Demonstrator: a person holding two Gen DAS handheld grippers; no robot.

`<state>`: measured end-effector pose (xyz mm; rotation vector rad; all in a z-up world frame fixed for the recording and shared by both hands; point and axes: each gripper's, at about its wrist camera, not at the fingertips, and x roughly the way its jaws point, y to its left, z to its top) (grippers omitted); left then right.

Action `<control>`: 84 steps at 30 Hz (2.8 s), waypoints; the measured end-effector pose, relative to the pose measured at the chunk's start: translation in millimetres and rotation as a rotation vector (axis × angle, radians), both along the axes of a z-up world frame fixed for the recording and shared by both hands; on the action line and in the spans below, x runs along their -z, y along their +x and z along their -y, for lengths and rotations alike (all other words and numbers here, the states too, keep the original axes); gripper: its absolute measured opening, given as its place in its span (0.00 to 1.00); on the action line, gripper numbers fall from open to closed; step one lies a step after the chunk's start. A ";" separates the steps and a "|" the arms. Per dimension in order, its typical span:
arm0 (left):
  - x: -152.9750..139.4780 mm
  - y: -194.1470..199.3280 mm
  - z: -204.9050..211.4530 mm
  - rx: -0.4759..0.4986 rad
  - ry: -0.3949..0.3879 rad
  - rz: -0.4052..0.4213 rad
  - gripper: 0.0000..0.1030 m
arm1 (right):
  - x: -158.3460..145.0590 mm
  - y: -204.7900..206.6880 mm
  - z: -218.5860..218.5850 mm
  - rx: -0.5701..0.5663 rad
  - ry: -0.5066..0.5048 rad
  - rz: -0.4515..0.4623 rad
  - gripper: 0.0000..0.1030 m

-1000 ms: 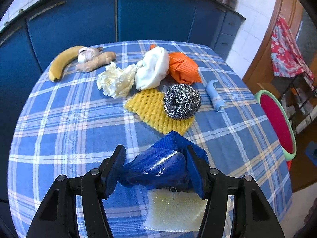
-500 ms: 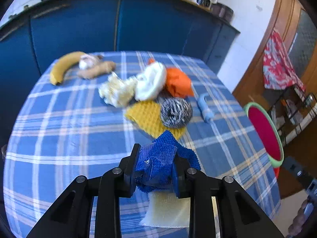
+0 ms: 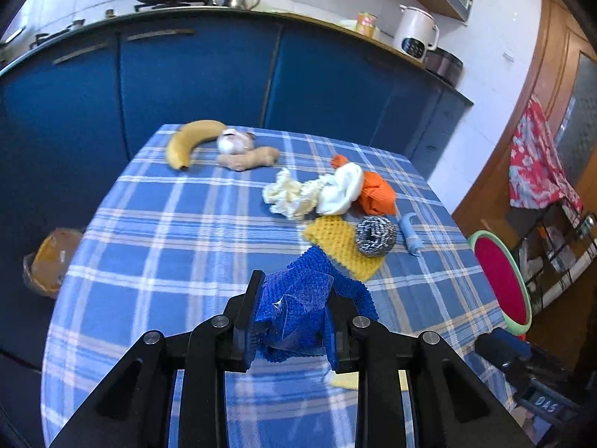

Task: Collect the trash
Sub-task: 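Grasp the blue mesh bag with the left tool while the right tool grasps the yellow foam pad, then carry the blue mesh bag and yellow foam pad over the red bucket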

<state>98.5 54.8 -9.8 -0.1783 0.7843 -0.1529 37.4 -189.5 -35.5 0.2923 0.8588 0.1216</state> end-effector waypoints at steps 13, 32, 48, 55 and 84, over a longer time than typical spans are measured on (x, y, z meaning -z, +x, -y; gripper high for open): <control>0.8 -27.9 -34.6 -0.065 -0.019 0.009 0.27 | 19.5 14.7 -65.9 -0.233 -0.164 -0.059 0.83; 4.2 -31.0 -53.8 -0.110 -0.038 -0.007 0.28 | 41.2 41.1 -109.9 -0.396 -0.316 -0.059 0.65; -11.8 -32.1 -6.2 -0.031 -0.044 0.024 0.27 | 18.7 27.4 -49.4 -0.258 -0.042 -0.024 0.34; -23.5 -34.2 28.3 0.033 -0.027 0.050 0.28 | -4.1 12.3 -10.1 -0.158 -0.004 0.030 0.33; -42.3 0.0 170.6 0.309 0.003 0.088 0.28 | -32.2 -10.3 133.8 0.185 0.063 0.129 0.33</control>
